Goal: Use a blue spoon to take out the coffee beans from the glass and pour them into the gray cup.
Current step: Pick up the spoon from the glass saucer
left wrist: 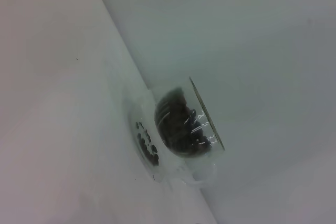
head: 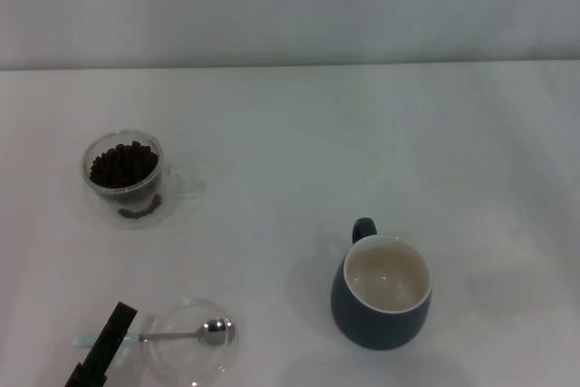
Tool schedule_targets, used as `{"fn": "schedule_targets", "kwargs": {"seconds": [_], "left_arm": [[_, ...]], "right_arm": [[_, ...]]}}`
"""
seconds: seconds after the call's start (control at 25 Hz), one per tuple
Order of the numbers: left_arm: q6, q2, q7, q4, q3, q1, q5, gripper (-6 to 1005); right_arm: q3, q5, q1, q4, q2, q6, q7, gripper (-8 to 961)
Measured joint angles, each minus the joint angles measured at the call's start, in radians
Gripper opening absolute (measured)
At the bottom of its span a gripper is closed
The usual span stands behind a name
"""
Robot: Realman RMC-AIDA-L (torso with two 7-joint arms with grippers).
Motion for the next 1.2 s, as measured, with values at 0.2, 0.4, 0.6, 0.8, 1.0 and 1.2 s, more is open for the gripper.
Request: {"fn": "schedule_targets", "kwargs": {"seconds": [0.2,0.4,0.6,0.8,1.0,1.2], "left_arm": [[-0.007,0.000,-0.003,0.000,0.000,0.001,-0.001,747],[-0.017,0.000,-0.016,0.001,-0.001,0.000,-0.004,632],[-0.044,0.001,-0.048,0.009,0.000,-0.004,-0.009,528],[-0.049,0.005,-0.059,0.012,0.000,-0.006,-0.011,464],[-0.049,0.006,-0.061,0.012,0.000,-0.006,-0.016,386],[-0.050,0.006,-0.061,0.016,0.000,-0.007,-0.019,190]], "right_arm": [[0.000,0.000,-0.004,0.002,0.000,-0.017,0.000,636],[0.000,0.000,-0.007,0.011,0.000,-0.029,0.000,636],[0.000,0.000,-0.007,0.013,0.001,-0.035,0.000,636],[0.000,0.000,-0.007,0.013,0.001,-0.039,0.000,635],[0.000,0.000,-0.007,0.013,0.003,-0.039,0.001,636],[0.000,0.000,-0.005,0.015,0.003,-0.039,0.001,635]]}}
